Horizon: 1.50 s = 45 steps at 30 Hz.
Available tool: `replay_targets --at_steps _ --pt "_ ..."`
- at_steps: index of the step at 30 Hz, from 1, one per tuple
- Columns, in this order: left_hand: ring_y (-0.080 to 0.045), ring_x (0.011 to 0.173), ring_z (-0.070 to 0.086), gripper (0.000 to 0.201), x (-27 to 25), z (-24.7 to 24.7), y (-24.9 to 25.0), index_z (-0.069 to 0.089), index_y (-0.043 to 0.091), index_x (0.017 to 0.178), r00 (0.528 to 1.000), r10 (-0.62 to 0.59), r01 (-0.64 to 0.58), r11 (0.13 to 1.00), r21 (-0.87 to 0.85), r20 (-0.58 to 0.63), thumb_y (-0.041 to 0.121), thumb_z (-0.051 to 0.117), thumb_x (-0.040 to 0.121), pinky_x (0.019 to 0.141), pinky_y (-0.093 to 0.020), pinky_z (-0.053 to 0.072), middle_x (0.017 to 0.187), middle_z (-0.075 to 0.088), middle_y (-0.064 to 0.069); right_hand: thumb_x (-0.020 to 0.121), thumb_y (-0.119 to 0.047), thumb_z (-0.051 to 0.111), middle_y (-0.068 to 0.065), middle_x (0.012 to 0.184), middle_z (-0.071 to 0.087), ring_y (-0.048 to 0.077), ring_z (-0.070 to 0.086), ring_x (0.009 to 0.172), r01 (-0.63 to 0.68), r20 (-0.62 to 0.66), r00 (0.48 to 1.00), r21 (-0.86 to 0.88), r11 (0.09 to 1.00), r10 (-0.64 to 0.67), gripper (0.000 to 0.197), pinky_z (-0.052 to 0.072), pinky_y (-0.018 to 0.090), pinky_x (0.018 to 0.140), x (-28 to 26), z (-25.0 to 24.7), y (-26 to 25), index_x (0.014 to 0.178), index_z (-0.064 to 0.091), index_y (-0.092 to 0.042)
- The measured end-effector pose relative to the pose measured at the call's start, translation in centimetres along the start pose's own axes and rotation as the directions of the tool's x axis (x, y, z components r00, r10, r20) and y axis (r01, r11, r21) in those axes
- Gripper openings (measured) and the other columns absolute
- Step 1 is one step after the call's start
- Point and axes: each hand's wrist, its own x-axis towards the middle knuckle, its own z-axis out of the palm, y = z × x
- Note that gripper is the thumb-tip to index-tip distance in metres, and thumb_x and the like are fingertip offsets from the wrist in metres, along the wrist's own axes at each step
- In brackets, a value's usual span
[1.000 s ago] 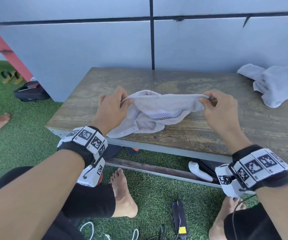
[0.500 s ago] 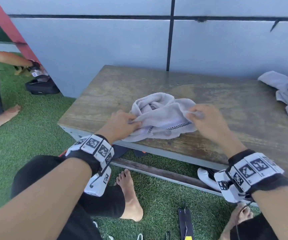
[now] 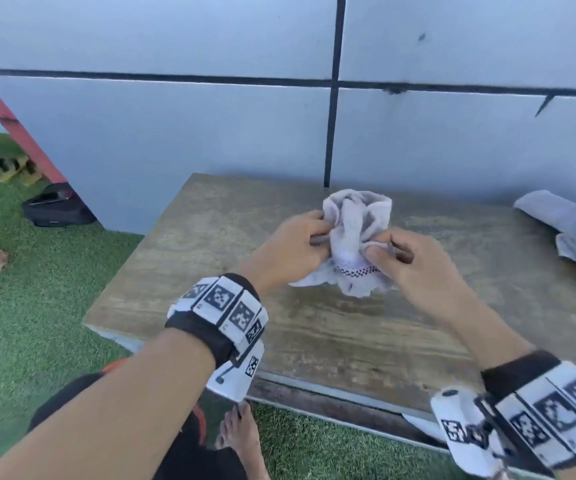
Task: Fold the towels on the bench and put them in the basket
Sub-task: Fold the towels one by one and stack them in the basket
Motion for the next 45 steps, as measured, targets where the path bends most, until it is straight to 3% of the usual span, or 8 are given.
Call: replay_targets --at_steps 6,11,14,17,21,26,31,45 --pt "-0.018 0.057 0.047 0.037 13.9 -5.9 2.5 0.045 0.015 0.056 0.978 0.043 0.019 0.958 0.287 -0.206 0.021 0.061 0.089 0.056 -0.028 0.028 0.063 0.039 0.002 0.092 -0.031 0.064 0.004 0.086 0.068 0.006 0.053 0.072 -0.068 -0.307 0.952 -0.229 0.971 -0.006 0.020 0.042 0.020 0.066 12.0 -9.6 -0.6 0.086 0.067 -0.012" --pt "-0.034 0.080 0.058 0.025 18.8 -11.8 3.2 0.072 0.022 0.091 0.871 -0.016 0.242 0.884 0.401 -0.491 0.039 0.054 0.095 0.068 -0.036 0.046 0.097 0.058 -0.014 0.091 -0.034 0.067 0.000 0.085 0.062 0.010 0.054 0.063 -0.174 -0.619 0.785 -0.155 0.973 0.041 0.018 0.041 0.010 0.056 16.5 -17.7 -1.3 0.101 0.074 -0.021" --pt "-0.034 0.069 0.063 0.024 20.5 -13.1 5.4 0.071 0.013 0.088 0.863 -0.022 0.244 0.893 0.378 -0.505 0.029 0.054 0.096 0.065 -0.038 0.054 0.077 0.062 -0.012 0.092 -0.030 0.064 0.006 0.075 0.064 0.017 0.055 0.049 -0.138 -0.622 0.778 -0.031 0.990 0.089 0.012 0.053 0.027 0.057 18.6 -18.8 -2.6 0.096 0.071 -0.021" --pt "-0.022 0.055 0.070 0.026 22.4 -13.6 6.7 0.056 0.015 0.067 0.844 -0.212 0.217 0.975 -0.048 -0.492 0.016 0.059 0.093 0.054 -0.039 0.060 0.061 0.056 0.003 0.097 -0.023 0.058 0.012 0.078 0.072 0.025 0.070 0.054 -0.116 -0.559 0.805 0.183 0.976 0.200 0.007 0.060 0.035 0.058 19.6 -18.4 -4.0 0.097 0.062 -0.018" --pt "-0.025 0.090 0.071 0.024 23.2 -14.1 8.0 0.056 0.022 0.074 0.847 -0.203 0.017 0.934 -0.356 -0.492 0.013 0.056 0.096 0.076 -0.042 0.063 0.089 0.063 -0.006 0.100 -0.021 0.054 0.009 0.092 0.075 0.029 0.076 0.081 0.040 -0.551 0.821 0.315 0.948 0.148 0.010 0.063 0.038 0.074 20.0 -18.6 -5.0 0.090 0.054 -0.019" --pt "-0.017 0.066 0.043 0.024 21.8 -13.7 7.2 0.052 0.021 0.067 0.843 -0.090 -0.064 0.962 -0.265 -0.530 0.027 0.055 0.090 0.062 -0.037 0.041 0.065 0.045 0.002 0.100 -0.024 0.056 -0.003 0.090 0.062 0.013 0.067 0.095 0.080 -0.529 0.845 0.269 0.960 0.078 0.017 0.057 0.032 0.082 18.8 -18.5 -3.8 0.083 0.054 -0.025" --pt "-0.022 0.084 0.061 0.017 20.0 -12.9 4.2 0.067 0.020 0.074 0.873 -0.191 0.003 0.922 -0.387 -0.449 0.031 0.060 0.084 0.094 -0.051 0.054 0.083 0.062 -0.010 0.102 -0.021 0.055 0.004 0.105 0.063 0.018 0.066 0.113 -0.059 -0.363 0.912 0.349 0.935 0.193 0.011 0.056 0.042 0.096 17.6 -17.6 -2.7 0.093 0.057 -0.015" --pt "-0.022 0.079 0.064 0.019 11.3 -12.2 3.5 0.071 0.014 0.085 0.836 -0.203 0.105 0.971 -0.215 -0.510 0.028 0.061 0.094 0.086 -0.049 0.056 0.085 0.070 -0.014 0.098 -0.029 0.061 0.006 0.099 0.071 0.014 0.066 0.087 -0.141 -0.394 0.901 0.133 0.981 0.183 0.013 0.057 0.047 0.086 12.0 -13.7 -2.4 0.090 0.064 -0.019"
